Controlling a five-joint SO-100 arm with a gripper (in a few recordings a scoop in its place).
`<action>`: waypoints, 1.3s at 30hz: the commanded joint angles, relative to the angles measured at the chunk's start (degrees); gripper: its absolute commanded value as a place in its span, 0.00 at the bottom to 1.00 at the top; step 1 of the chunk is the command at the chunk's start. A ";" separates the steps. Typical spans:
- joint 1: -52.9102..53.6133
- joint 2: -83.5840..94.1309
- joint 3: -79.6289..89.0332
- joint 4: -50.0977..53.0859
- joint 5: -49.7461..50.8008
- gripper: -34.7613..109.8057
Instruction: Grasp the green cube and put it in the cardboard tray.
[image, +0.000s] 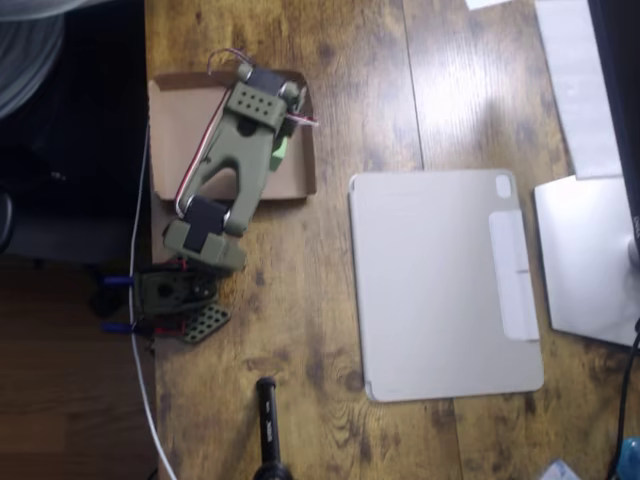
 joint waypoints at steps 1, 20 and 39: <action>-0.18 1.49 -2.11 1.32 0.18 0.39; 51.06 -1.49 -2.29 14.15 -1.76 0.24; 69.96 -7.56 2.37 16.88 -3.78 0.24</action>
